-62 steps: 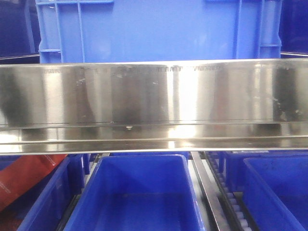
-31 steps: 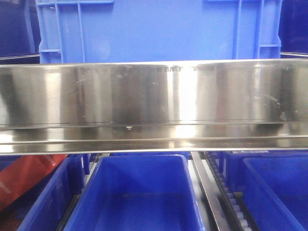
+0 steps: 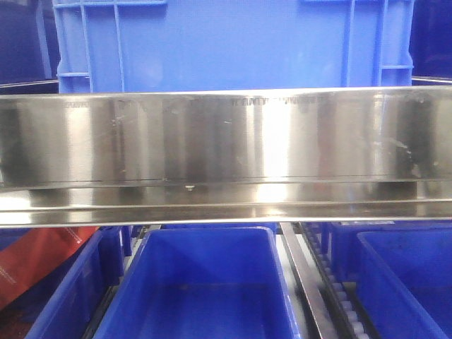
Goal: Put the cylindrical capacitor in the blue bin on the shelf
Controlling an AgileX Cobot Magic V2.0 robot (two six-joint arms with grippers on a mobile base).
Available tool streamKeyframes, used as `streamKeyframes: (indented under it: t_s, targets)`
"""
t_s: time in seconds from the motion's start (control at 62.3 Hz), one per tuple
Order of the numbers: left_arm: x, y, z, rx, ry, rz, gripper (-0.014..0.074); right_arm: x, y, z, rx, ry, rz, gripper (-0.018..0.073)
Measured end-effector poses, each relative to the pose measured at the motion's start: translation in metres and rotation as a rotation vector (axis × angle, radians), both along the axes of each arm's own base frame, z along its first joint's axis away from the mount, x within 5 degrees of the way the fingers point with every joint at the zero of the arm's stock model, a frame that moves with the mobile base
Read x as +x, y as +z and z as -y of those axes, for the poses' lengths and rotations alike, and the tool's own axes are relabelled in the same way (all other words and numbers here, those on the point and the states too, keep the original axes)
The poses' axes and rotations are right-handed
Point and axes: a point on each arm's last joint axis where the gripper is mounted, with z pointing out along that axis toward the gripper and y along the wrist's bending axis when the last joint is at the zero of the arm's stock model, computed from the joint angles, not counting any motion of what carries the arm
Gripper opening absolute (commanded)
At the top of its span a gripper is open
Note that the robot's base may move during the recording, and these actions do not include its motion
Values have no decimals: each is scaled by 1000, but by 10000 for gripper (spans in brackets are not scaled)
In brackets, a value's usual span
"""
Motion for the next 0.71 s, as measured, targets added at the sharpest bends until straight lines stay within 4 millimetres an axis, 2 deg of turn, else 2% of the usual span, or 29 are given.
streamKeyframes:
  t_s: [0.225, 0.498, 0.706]
  targets:
    - [-1, 0, 0, -2, 0, 2, -111, 1, -5, 3, -1, -27, -2, -165]
    - [-1, 0, 0, -2, 0, 2, -111, -6, -56, 31, -17, -298, -50, -165]
    - [-1, 0, 0, -2, 0, 2, -111, -21, -84, 39, -9, -383, -13, -165]
